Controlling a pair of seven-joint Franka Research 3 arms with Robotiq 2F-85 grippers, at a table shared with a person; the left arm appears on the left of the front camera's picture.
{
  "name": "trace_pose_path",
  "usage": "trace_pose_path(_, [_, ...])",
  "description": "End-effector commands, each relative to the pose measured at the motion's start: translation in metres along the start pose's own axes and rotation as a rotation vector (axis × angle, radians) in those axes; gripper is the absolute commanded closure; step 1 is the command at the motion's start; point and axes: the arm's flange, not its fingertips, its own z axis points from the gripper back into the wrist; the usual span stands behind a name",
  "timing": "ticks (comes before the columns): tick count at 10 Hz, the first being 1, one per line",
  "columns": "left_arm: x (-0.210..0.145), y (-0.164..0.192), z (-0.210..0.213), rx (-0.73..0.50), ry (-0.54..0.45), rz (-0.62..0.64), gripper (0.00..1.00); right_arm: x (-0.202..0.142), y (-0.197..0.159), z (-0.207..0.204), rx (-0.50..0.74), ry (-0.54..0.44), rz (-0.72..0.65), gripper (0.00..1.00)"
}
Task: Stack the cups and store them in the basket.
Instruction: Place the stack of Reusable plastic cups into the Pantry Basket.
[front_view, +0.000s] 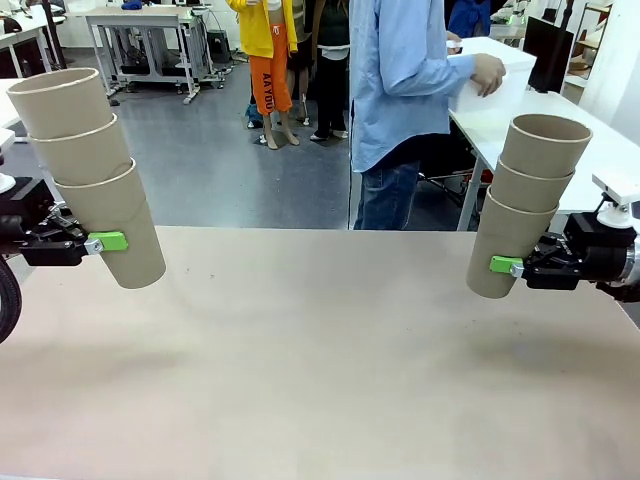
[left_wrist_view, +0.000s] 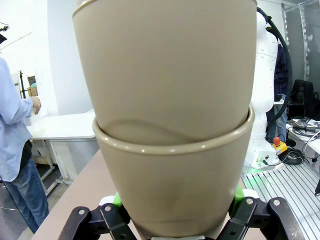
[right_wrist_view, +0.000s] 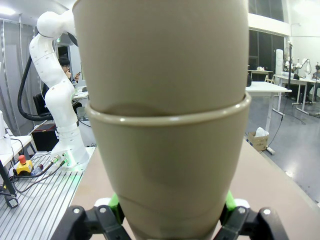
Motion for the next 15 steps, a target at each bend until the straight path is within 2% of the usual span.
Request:
trace_pose_path(1, [0.004,-0.0026,0.0017,-0.005,-0.006,-0.007,0.15,0.0031,0.0001,-0.0001,-0.002,-0.002,0.013,0.16])
trace_pose_path(15, [0.004,-0.0026,0.0017,-0.005,-0.006,-0.007,0.15,0.0031,0.0001,-0.0001,-0.002,-0.002,0.013,0.16])
